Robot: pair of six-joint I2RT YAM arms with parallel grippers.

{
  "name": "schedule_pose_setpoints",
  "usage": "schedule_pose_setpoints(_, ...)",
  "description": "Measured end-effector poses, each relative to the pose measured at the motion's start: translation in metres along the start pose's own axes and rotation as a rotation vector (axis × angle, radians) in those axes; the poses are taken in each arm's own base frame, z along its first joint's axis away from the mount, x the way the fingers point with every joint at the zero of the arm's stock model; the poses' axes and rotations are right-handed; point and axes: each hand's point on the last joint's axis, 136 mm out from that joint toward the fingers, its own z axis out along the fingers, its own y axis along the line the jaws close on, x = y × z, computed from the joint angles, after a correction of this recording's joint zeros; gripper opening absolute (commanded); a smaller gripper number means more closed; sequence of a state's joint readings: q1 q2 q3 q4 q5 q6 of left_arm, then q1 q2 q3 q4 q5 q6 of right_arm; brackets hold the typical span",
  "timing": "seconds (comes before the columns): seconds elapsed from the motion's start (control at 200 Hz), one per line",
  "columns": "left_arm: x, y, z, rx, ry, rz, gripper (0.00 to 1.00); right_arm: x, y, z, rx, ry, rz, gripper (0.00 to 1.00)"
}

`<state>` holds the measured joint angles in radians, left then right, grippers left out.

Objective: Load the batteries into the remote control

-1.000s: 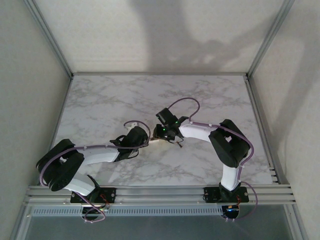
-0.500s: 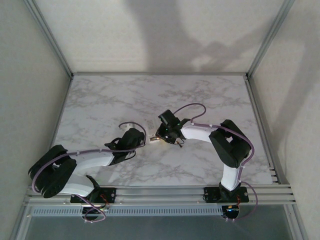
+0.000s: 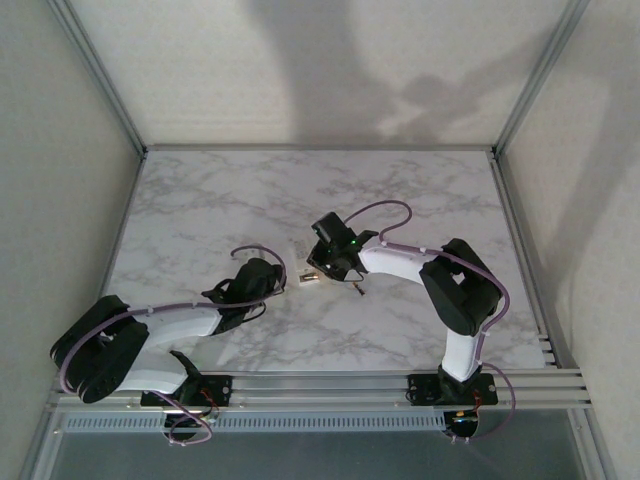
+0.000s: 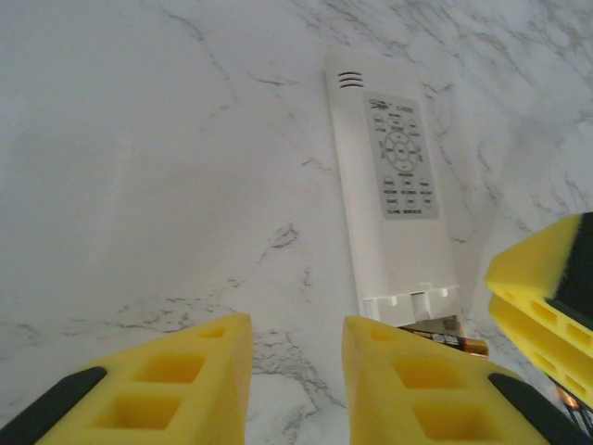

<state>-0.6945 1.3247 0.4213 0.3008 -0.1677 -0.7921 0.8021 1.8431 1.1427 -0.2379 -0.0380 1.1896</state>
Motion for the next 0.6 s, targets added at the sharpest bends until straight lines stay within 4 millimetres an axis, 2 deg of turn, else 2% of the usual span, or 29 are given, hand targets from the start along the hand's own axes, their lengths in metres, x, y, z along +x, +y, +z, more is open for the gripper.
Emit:
schedule_pose_setpoints(0.175, 0.003, -0.010, 0.002, 0.050, 0.023, 0.014, 0.30, 0.000, -0.005, 0.000, 0.020, -0.004, -0.069, 0.28)
schedule_pose_setpoints(0.355, 0.022, -0.006, 0.016, 0.039, 0.094, 0.040, 0.25, 0.003, -0.004, 0.000, 0.012, 0.010, -0.162, 0.25)
schedule_pose_setpoints(0.601, 0.030, -0.015, 0.030, 0.054, 0.142, 0.054, 0.26, 0.014, -0.005, 0.002, 0.004, 0.030, -0.247, 0.25)
